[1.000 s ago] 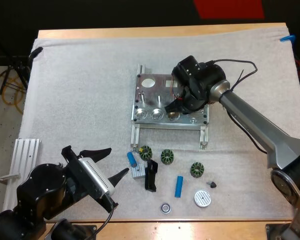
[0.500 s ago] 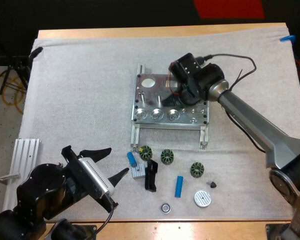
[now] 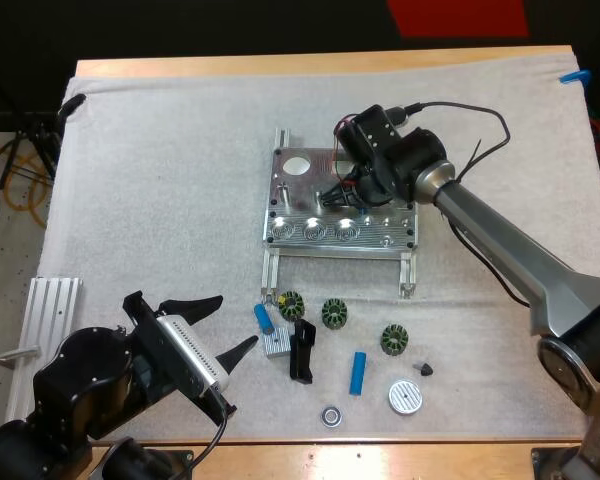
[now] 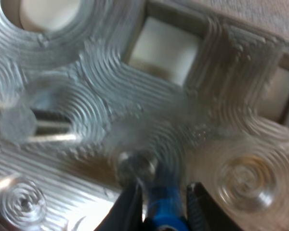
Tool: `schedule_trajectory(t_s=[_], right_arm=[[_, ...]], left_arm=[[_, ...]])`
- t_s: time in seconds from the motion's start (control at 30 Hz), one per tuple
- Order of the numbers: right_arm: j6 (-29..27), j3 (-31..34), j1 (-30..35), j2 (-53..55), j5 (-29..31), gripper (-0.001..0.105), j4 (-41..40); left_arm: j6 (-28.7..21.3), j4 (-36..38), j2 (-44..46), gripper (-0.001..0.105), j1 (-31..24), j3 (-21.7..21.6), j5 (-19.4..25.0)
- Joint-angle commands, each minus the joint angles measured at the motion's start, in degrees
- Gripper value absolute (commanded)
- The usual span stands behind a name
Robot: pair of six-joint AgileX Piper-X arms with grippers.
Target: Load cells from left to right
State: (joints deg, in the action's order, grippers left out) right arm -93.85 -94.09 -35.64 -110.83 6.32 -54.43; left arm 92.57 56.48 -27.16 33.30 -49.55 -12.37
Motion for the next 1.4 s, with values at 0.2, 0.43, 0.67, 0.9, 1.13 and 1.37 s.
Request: schedule_trajectory(t_s=[0.2, 0.43, 0.67, 0.9, 1.13, 1.37], right_arm=[[-0.36, 0.15, -0.02, 4.05, 0.86, 0.0, -3.8], [2.02, 2.38, -0.31, 4.47, 1.58, 0.0, -3.58], [2.37, 6.4, -2.57, 4.91, 2.05, 0.0, 1.78], [2.5, 7.69, -3.88, 4.91, 4.22, 0.0, 3.83], [2.5, 7.69, -3.88, 4.91, 5.76, 0.0, 4.94], [2.63, 8.13, -3.88, 4.91, 7.42, 0.0, 4.81]], left_arm=[[0.12, -0.72, 0.18, 0.058, 0.01, -0.11, 0.64], [0.12, -0.72, 0.18, 0.058, 0.01, -0.11, 0.64], [0.04, -0.72, 0.18, 0.058, 0.01, -0.11, 0.64], [0.04, -0.72, 0.18, 0.058, 0.01, -0.11, 0.64], [0.04, -0.72, 0.18, 0.058, 0.01, -0.11, 0.64], [0.04, -0.72, 0.18, 0.058, 0.01, -0.11, 0.64]])
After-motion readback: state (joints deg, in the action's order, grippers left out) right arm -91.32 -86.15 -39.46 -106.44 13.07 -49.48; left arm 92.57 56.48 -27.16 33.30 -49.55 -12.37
